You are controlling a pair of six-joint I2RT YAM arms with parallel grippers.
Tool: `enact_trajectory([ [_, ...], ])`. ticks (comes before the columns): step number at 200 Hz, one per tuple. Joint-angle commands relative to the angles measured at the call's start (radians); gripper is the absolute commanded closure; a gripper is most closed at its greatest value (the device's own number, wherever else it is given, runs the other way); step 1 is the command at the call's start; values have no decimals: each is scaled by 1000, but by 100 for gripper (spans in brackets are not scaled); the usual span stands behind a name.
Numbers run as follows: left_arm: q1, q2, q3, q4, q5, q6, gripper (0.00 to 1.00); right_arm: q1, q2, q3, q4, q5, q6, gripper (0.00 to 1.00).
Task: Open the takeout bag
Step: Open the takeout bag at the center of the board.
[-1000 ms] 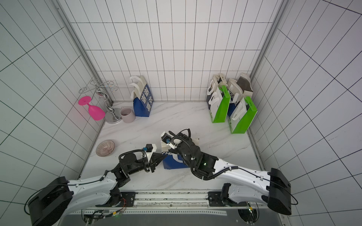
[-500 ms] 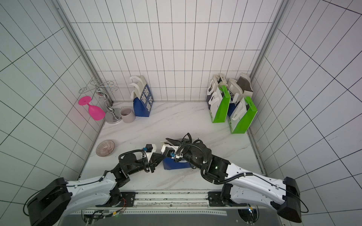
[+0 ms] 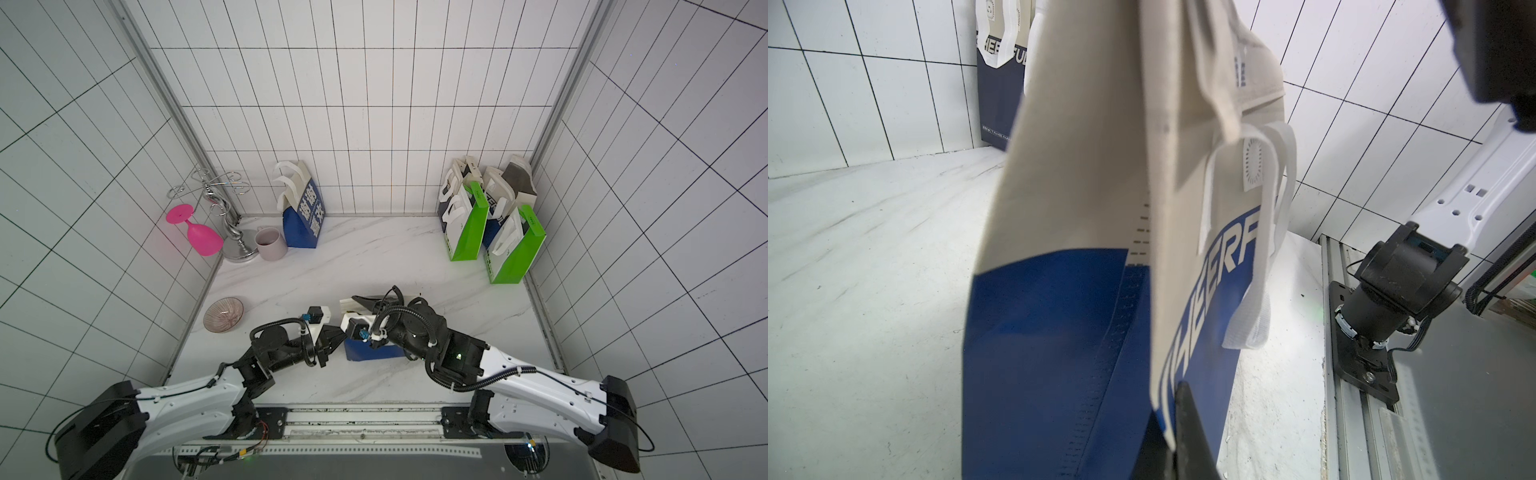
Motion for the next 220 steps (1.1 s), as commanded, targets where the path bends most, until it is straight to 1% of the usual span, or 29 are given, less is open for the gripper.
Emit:
enact_trajectory([
  [1, -4, -18, -11, 26, -4, 6, 100, 9, -28, -43, -16, -7, -17, 63],
  [53, -3, -3, 29, 19, 15, -23, 100, 14, -57, -43, -44, 30, -67, 61],
  [77, -3, 9, 56, 3, 26, -19, 100, 17, -67, -26, -129, 6, -119, 61],
  [99, -4, 19, 60, 15, 34, -25, 100, 33, -44, -27, -156, 6, -157, 60],
  [106, -3, 20, 57, 24, 35, -27, 100, 39, -35, -28, -155, 6, -170, 58],
  [125, -3, 26, 55, 39, 46, -33, 100, 55, 3, -27, -153, 32, -200, 57],
  [166, -3, 48, 37, 78, 50, -34, 100, 73, 78, -24, -72, 119, -253, 57],
  [195, -3, 54, 41, 88, 65, -39, 100, 84, 123, -36, 34, 210, -284, 57],
  [220, -3, 49, 41, 88, 64, -36, 100, 88, 146, -33, 62, 232, -305, 57],
])
